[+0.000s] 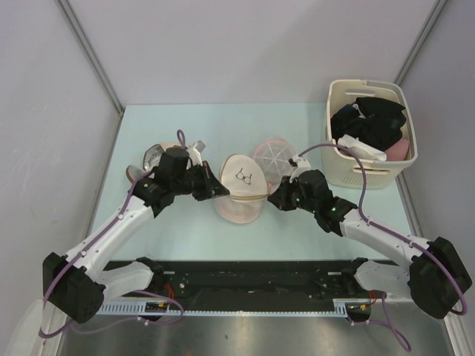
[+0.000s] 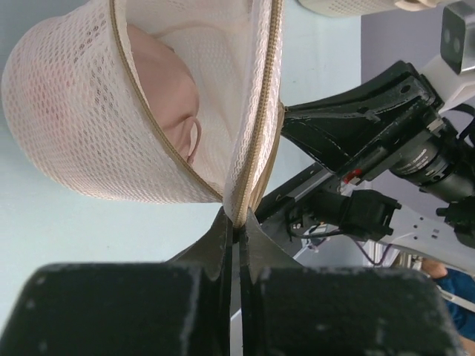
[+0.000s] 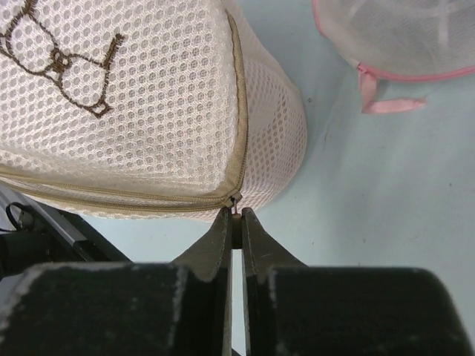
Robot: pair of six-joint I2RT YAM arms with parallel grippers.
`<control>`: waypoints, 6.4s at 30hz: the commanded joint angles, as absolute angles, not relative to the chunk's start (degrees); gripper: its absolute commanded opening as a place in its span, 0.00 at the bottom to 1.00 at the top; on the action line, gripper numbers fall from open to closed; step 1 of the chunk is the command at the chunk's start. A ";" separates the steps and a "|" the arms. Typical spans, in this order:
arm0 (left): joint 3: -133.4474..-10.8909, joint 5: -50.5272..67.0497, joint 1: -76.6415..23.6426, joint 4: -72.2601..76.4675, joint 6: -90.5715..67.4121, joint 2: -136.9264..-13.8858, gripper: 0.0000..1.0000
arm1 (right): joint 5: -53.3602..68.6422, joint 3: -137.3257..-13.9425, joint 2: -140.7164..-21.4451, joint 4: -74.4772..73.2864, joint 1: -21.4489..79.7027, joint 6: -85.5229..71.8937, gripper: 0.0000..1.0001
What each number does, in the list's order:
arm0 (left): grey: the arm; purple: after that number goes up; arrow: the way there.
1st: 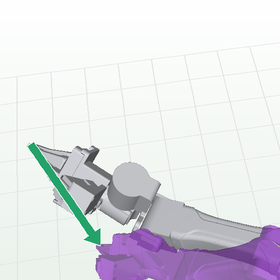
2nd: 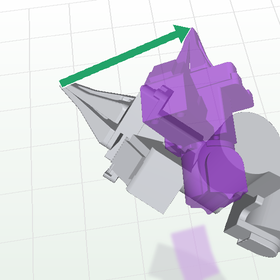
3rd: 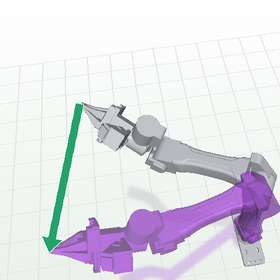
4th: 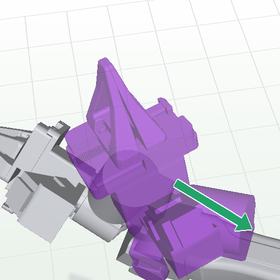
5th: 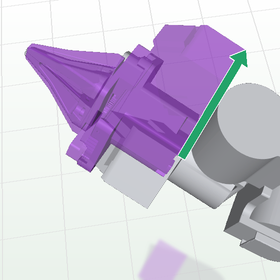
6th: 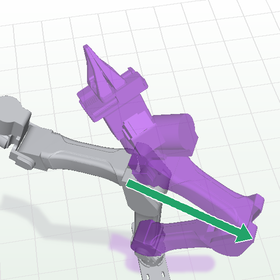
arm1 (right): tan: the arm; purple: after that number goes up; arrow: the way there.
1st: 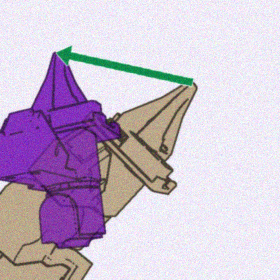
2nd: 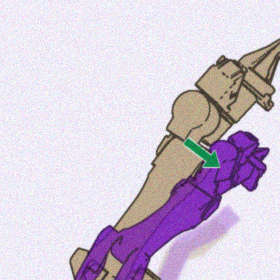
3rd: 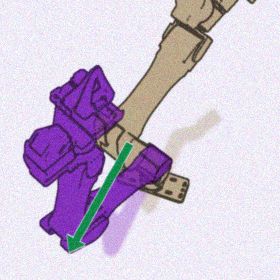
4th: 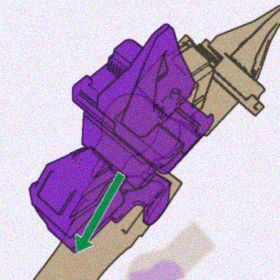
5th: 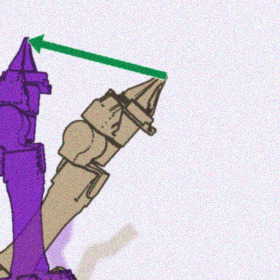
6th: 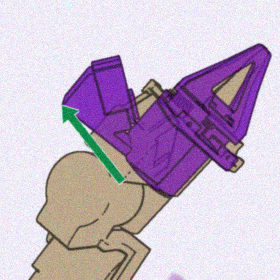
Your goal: Unzip the laundry bag and remove the bra
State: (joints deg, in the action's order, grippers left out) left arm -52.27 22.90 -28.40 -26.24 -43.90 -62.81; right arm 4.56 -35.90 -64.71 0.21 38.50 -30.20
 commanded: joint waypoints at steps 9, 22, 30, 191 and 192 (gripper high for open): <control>-52.38 26.81 -26.98 -24.61 -39.02 -62.14 0.00 | 0.26 -37.00 -52.40 -11.33 35.07 -26.72 0.65; -54.92 26.12 -27.95 -28.18 -36.31 -58.98 1.00 | -11.86 -45.88 -59.76 -8.18 51.94 -29.44 0.87; -55.02 23.02 -24.96 -31.46 -35.42 -57.65 1.00 | -19.33 -51.68 -67.49 -10.19 58.18 -28.13 0.94; -49.31 26.89 -27.42 -25.05 -35.33 -65.83 0.00 | -10.45 -57.13 -82.26 -8.96 57.48 -29.53 0.52; -49.22 26.81 -27.42 -24.96 -35.51 -65.57 0.00 | -11.24 -57.13 -83.05 -9.75 57.39 -29.79 0.55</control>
State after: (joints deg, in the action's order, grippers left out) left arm -50.06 24.56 -27.14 -27.18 -35.03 -65.65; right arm -7.79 -54.70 -80.29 -8.54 57.28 -30.74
